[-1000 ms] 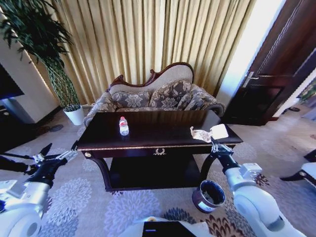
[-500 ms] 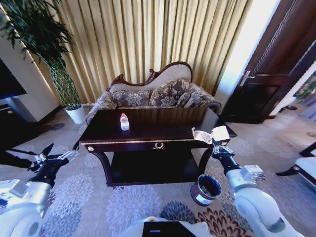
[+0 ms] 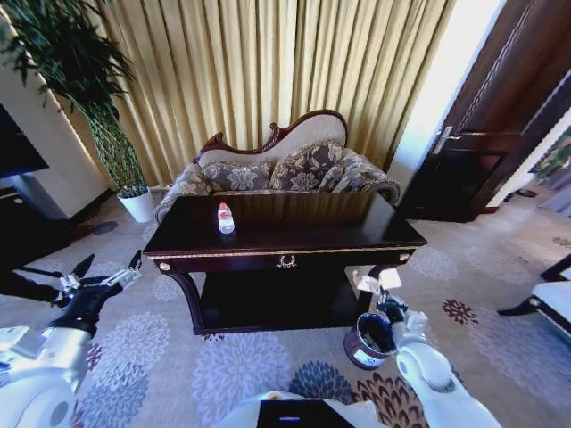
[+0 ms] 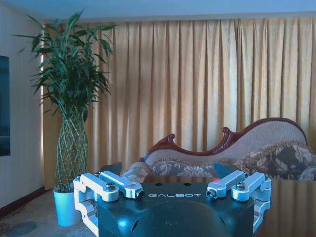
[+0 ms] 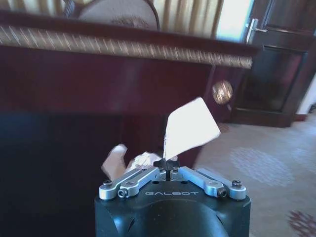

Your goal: Move to the front of the table and place the trash on the table into the trash bin.

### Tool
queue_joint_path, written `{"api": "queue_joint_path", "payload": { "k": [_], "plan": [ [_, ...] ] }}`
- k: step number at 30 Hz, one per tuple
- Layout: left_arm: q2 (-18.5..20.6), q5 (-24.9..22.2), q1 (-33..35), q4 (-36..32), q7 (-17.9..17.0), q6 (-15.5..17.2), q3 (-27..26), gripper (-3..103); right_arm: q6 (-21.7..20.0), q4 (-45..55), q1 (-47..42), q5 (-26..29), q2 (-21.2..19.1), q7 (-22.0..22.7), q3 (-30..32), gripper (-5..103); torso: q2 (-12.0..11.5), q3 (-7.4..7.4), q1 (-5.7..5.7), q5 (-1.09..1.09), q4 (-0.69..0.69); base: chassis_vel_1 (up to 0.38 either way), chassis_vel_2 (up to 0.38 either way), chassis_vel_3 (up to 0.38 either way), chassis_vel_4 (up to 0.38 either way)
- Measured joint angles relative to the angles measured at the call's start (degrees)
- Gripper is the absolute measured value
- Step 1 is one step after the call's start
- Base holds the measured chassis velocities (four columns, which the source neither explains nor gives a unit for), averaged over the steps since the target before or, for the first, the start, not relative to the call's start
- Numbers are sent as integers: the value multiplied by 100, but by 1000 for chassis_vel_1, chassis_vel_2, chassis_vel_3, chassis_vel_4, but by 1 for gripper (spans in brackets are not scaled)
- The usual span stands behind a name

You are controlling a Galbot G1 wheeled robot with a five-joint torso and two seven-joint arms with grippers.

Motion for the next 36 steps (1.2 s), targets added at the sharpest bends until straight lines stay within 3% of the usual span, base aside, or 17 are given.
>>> {"api": "queue_joint_path", "payload": {
  "k": [4, 11, 19, 21, 22, 26, 28, 32, 34, 36],
  "plan": [
    [-54, -1, -42, 1, -18, -6, -1, 100, 335, -1407, 626, -614, 65, 6, -178, 0, 1, 0, 0, 0, 2, 0, 0, 0, 0],
    [-67, -5, -21, 3, -41, -58, -48, 100, 588, -2736, 1105, -948, 130, 56, -181, 0, 0, 0, 0, 2, 1, 0, 0, 0, 0],
    [-113, 8, -16, 4, -64, -82, 12, 100, 822, -3314, 1299, -1112, 190, 102, -205, -1, 1, 0, 0, 1, 1, 0, 0, 0, 0],
    [-103, 12, -50, 5, -67, -82, 31, 100, 823, -3284, 1318, -1112, 209, 153, -225, 15, 1, 0, 0, 1, 0, 0, 0, 0, 0],
    [-103, 12, -50, 5, -67, -82, 31, 100, 823, -3284, 1318, -1112, 209, 153, -225, 15, 1, 0, 0, 1, 0, 0, 0, 0, 0],
    [-76, 13, -66, 4, -70, -82, 36, 100, 823, -3186, 1351, -1104, 223, 211, -230, 36, 1, 0, 0, 0, 1, 0, 0, 0, 0],
    [-76, 13, -63, 4, -70, -83, 36, 100, 823, -3162, 1346, -1101, 223, 217, -228, 36, 1, 0, 0, 0, 1, 0, 0, 0, 0],
    [-74, 13, -45, 4, -72, -100, 27, 100, 820, -3025, 1266, -1083, 215, 231, -200, 58, 1, 0, 0, 0, 1, 0, 0, 0, 0],
    [-74, 13, -47, 4, -72, -101, 28, 100, 818, -2997, 1245, -1075, 212, 234, -187, 58, 1, 0, 0, 0, 1, 0, 0, 0, 0],
    [-77, 11, -49, 4, -72, -103, 34, 100, 815, -2949, 1205, -1051, 211, 237, -165, 69, 1, 0, 0, 0, 1, 0, 0, 0, 0]
  ]
}}
